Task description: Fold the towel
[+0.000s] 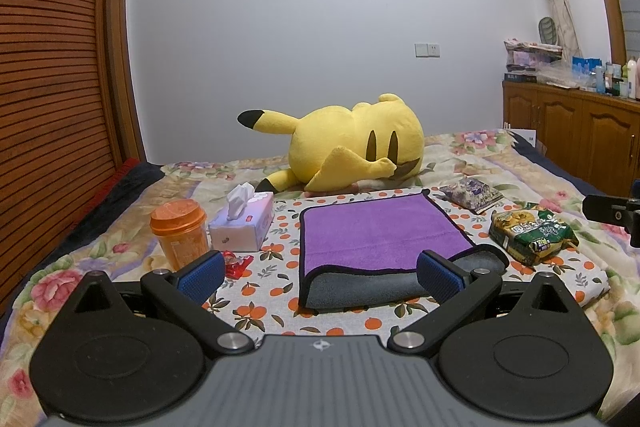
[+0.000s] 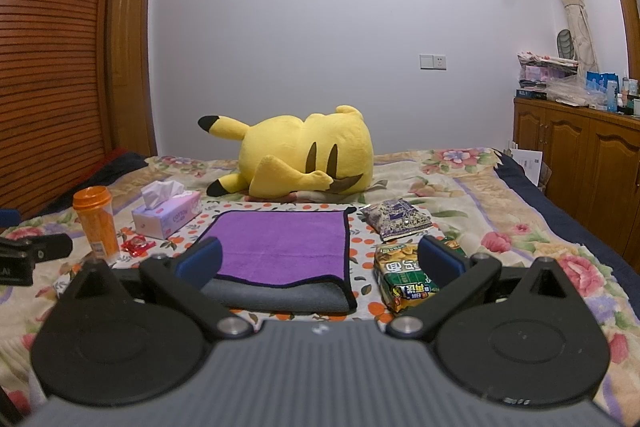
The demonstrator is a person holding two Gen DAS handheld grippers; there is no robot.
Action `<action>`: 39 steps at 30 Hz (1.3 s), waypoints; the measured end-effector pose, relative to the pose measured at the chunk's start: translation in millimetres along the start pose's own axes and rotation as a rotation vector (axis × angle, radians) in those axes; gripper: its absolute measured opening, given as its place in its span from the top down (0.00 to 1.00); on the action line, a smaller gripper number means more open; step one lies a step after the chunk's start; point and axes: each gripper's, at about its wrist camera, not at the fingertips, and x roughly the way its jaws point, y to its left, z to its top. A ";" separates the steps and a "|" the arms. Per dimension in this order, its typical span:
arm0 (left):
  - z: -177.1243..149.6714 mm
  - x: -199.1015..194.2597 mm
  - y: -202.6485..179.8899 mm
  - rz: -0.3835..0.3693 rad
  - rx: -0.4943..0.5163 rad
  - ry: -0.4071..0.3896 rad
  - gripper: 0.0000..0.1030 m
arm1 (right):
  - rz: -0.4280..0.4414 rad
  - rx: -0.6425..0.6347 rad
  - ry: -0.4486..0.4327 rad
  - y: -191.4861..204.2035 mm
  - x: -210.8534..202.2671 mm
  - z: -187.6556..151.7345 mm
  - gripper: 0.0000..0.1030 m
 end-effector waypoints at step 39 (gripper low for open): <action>-2.5 73.1 2.2 -0.005 0.039 0.157 0.00 | 0.004 -0.050 0.106 4.0 54.9 -1.7 0.00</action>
